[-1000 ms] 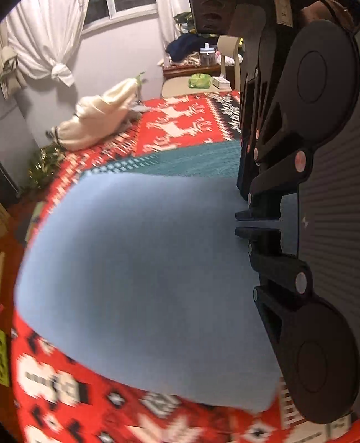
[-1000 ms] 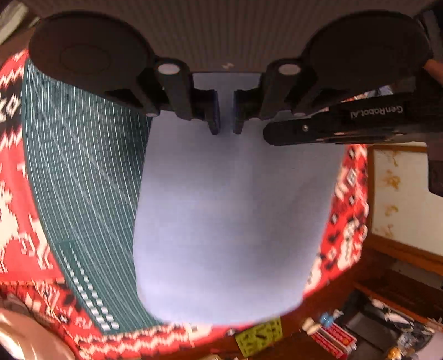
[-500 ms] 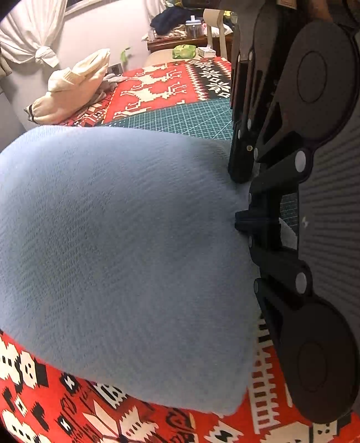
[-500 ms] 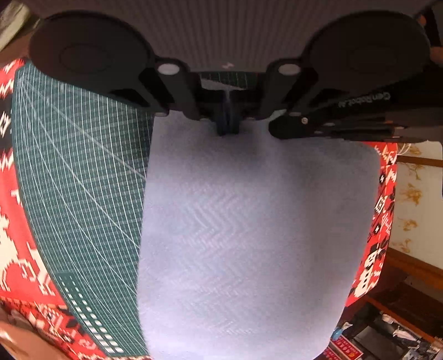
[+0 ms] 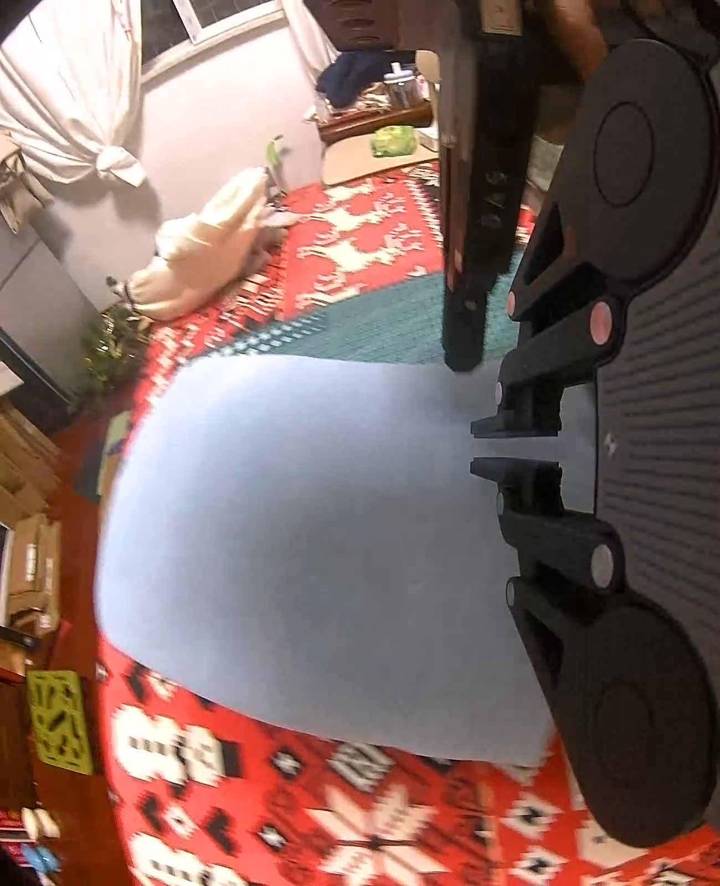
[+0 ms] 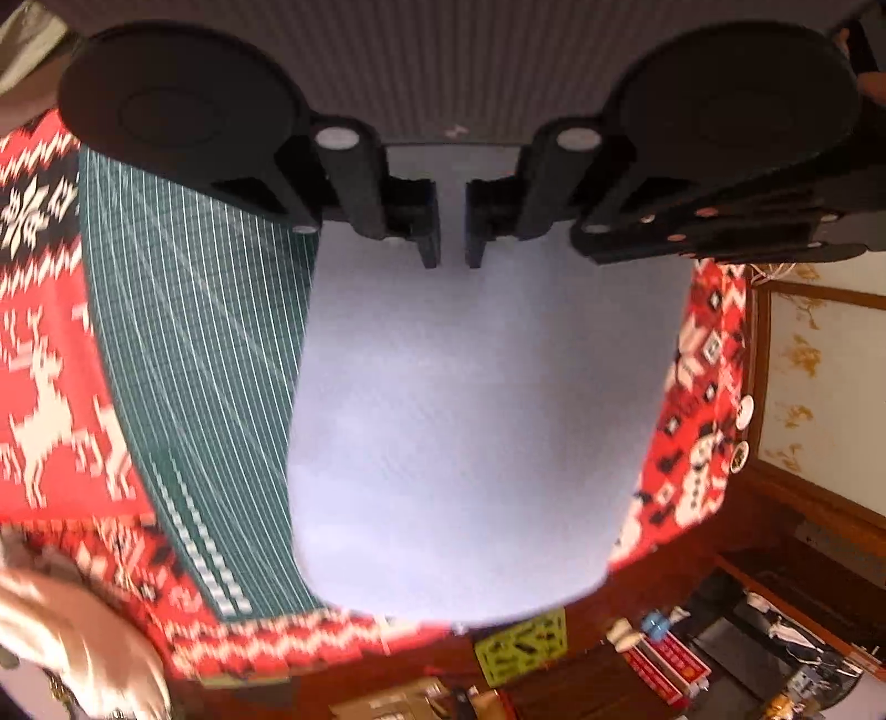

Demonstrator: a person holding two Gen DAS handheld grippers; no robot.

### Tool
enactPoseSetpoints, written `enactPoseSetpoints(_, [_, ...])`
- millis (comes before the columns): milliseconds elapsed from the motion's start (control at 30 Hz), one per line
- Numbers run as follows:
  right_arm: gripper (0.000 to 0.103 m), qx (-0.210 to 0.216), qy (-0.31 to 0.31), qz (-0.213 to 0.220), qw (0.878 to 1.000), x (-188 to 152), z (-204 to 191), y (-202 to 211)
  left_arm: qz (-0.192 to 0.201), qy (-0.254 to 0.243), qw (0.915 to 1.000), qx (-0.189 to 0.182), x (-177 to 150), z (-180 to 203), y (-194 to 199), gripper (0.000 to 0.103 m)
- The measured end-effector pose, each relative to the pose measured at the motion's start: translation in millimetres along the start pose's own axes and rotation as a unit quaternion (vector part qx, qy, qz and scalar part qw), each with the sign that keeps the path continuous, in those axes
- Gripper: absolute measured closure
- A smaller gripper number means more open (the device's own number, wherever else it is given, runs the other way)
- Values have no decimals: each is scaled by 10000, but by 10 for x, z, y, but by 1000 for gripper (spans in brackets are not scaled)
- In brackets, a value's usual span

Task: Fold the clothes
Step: 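Lower the folded fleece onto the mat and open both tools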

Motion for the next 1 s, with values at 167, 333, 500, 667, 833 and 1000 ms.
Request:
enactPoseSetpoints(167, [91,-171,-46,-19,9998,228,-46,-209,-125,-139,9994,302,114,-145,-330,98])
enactPoseSetpoints(333, [93,-299,-38,-22,9995,251,37,-549,-277,57,9987,435,92,-314,-559,99])
enactPoseSetpoints(500, [95,-270,-59,-84,9996,272,123,-632,-321,-26,9982,509,96,-352,-656,99])
enactPoseSetpoints(667, [94,-131,-442,-323,9984,362,172,-509,-361,294,9981,399,152,-363,-535,100])
enactPoseSetpoints(833, [92,23,-379,27,9993,569,84,-174,29,338,9989,313,340,-273,-255,99])
enactPoseSetpoints(1000, [92,35,-238,266,9994,920,-79,-116,227,191,9992,265,664,-236,-266,99])
Point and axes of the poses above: each gripper's, at about its wrist camera, not at the fingertips, and y roughly against the way its jaws point, z to its right, x to its top, the point moved 6 cm from there along -y, roughly the way its jaws point, and after that the axes turned 7 degrees about -y, right-handed, at the moved point
